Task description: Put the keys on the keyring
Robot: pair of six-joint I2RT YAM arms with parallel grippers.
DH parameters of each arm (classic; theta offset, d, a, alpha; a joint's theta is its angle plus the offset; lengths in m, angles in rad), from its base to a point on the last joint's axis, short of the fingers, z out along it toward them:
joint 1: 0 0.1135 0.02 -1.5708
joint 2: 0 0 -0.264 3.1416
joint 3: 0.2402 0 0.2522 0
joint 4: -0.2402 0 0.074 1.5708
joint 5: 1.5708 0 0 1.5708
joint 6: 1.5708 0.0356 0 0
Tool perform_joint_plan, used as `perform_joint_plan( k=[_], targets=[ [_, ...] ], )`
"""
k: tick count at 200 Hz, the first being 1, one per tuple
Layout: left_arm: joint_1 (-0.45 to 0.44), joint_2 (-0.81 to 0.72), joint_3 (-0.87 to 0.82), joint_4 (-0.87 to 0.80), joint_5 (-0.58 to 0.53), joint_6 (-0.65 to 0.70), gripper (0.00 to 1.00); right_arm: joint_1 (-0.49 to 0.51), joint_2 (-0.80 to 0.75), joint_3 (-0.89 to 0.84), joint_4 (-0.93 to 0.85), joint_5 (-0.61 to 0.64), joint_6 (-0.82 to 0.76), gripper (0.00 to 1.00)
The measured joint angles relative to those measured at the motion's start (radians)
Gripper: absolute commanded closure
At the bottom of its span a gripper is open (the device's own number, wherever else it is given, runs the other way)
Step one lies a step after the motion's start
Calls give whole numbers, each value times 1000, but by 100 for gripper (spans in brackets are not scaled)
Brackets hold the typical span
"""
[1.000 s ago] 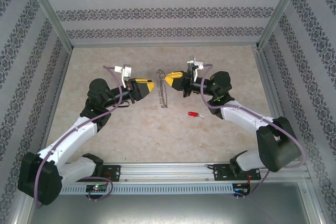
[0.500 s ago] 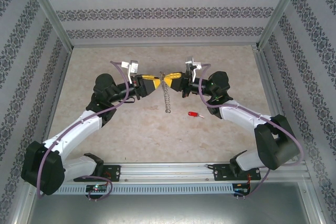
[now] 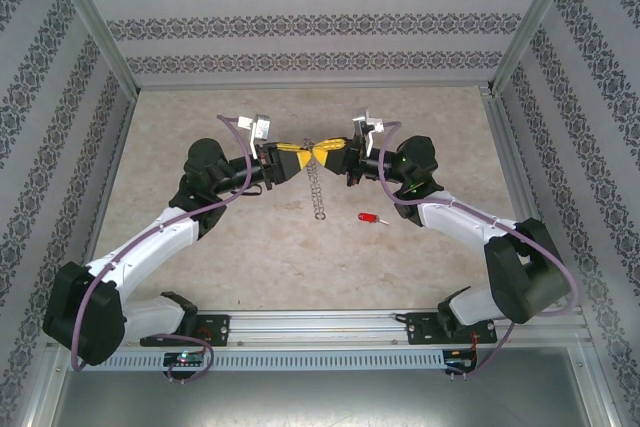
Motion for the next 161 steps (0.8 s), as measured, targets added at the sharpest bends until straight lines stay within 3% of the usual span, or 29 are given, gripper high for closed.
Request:
perform_joint_plan(
  k=[56, 71, 96, 107, 120, 134, 161],
  targets=[
    [0, 1, 0, -2, -32, 9, 91, 0, 0, 0, 8, 0, 3, 100],
    [0, 1, 0, -3, -41, 17, 100, 0, 0, 0, 11, 1, 4, 100],
    [-1, 1, 0, -16, -49, 35, 100, 0, 0, 0, 9, 1, 4, 100],
    [-1, 1, 0, -28, -53, 54, 100, 0, 0, 0, 2, 2, 8, 73],
    [-5, -1, 2, -61, -58, 87, 100, -1, 0, -1, -8, 14, 11, 56],
    [-10, -5, 2, -121, -72, 135, 100, -6, -5, -4, -10, 35, 20, 48],
    [-13, -25, 1, -214, -111, 228, 100, -63, -56, -46, -44, 109, 45, 47]
  ],
)
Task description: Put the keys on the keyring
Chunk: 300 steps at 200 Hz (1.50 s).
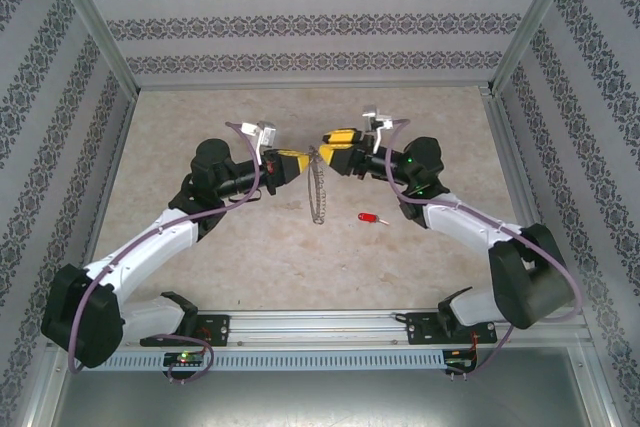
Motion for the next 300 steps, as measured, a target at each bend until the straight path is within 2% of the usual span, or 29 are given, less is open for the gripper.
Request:
perform_joint_plan(
  k=[24, 48, 96, 134, 184, 221, 244, 300],
  targets=[
    [0, -40, -13, -31, -37, 71, 100, -72, -72, -33, -133, 91, 19, 47],
    [-1, -63, -23, -43, -61, 116, 100, -115, -137, -39, -348, 183, 21, 47],
    [-1, -61, -26, -59, -72, 146, 100, -107, -161, -42, -875, 373, -36, 52],
    [-1, -50, -26, -59, -71, 147, 100, -46, -110, -99, -1081, 521, -20, 57],
    [-1, -49, -40, -58, -68, 147, 100, 81, -77, -149, -1144, 695, 116, 61],
    [-4, -53, -52, -58, -60, 147, 100, 80, -35, -154, -1141, 763, 177, 65],
    [-6, -63, -55, -57, -40, 147, 100, 70, -9, -161, -1127, 765, 201, 69],
    [-25, -71, -66, -55, -23, 159, 100, 54, 36, -162, -1086, 764, 220, 72]
  ],
)
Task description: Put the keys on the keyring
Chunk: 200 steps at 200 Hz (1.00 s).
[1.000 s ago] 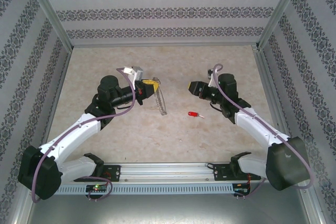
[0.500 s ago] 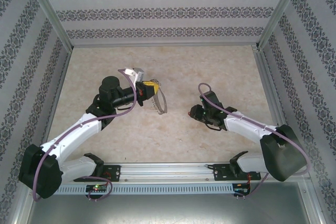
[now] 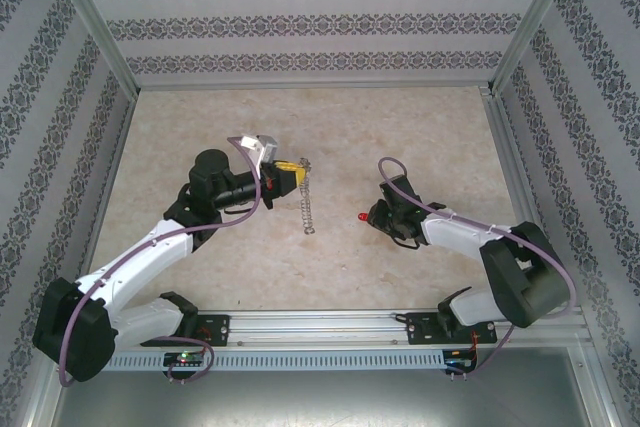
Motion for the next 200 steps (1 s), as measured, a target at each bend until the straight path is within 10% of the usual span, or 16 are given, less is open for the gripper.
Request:
perform_joint_plan(
  k=[110, 200],
  targets=[
    [-3, -2, 0, 0, 1, 18, 100, -10, 35, -5, 75, -21, 15, 100],
    [-36, -2, -9, 2, -57, 97, 100, -79, -203, -28, 100, -85, 23, 100]
  ],
)
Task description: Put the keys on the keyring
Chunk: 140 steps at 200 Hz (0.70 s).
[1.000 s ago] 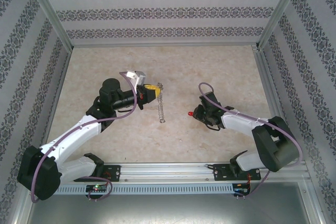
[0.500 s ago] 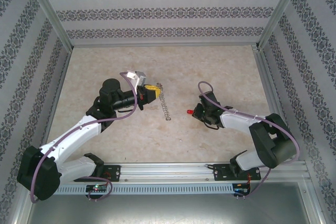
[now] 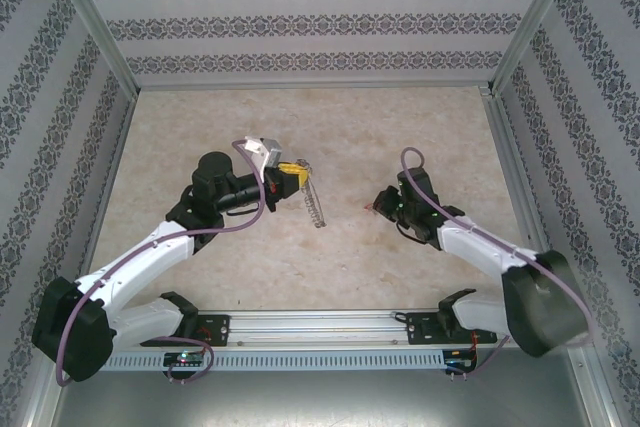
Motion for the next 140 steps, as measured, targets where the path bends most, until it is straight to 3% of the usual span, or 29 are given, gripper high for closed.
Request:
perform_joint_plan(
  k=[49, 140],
  targets=[
    [-37, -3, -40, 30, -37, 82, 100, -6, -151, 48, 63, -40, -8, 100],
    [-58, 5, 14, 23, -6, 91, 100, -6, -179, 143, 415, -219, -53, 100]
  ],
)
